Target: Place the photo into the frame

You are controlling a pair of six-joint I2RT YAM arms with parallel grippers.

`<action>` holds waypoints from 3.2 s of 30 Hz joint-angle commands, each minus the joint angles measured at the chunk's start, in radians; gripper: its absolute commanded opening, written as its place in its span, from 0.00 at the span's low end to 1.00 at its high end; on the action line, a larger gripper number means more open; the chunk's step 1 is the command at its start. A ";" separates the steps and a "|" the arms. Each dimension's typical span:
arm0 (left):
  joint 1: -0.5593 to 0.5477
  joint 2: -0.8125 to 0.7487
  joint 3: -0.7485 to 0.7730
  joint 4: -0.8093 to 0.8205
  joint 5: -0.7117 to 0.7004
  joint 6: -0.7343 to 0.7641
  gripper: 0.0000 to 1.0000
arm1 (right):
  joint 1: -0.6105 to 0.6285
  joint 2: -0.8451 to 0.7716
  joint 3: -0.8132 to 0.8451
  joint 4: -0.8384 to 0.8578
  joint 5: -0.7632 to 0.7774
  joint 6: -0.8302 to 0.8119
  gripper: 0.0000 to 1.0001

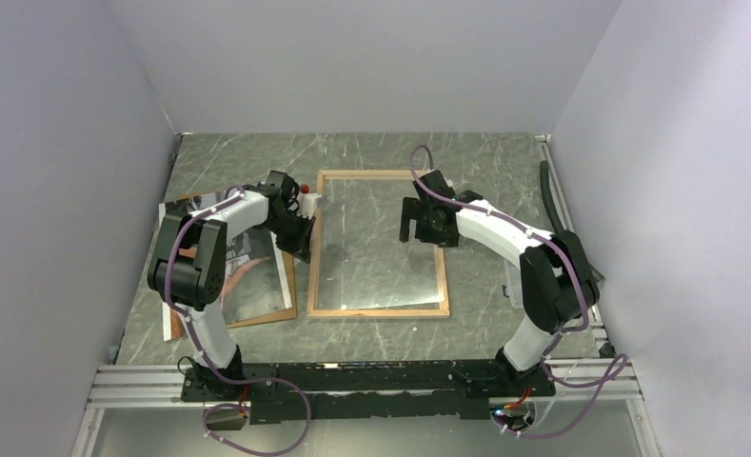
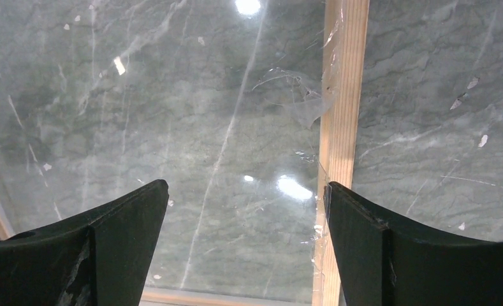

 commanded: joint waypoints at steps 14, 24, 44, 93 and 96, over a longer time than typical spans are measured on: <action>0.012 -0.048 0.016 0.012 0.018 0.014 0.03 | 0.015 -0.009 0.054 -0.037 0.074 -0.054 1.00; 0.016 -0.043 0.025 0.010 0.017 0.009 0.03 | -0.008 -0.026 -0.019 0.064 0.036 -0.037 0.97; 0.038 0.070 0.155 0.030 -0.021 -0.029 0.03 | -0.144 0.164 0.178 0.137 -0.098 -0.071 0.94; 0.004 0.178 0.200 0.067 -0.063 -0.018 0.03 | 0.052 0.280 0.133 0.166 -0.063 -0.046 0.80; 0.004 0.176 0.194 0.068 -0.065 -0.018 0.03 | 0.067 0.271 0.139 0.162 -0.051 -0.060 0.80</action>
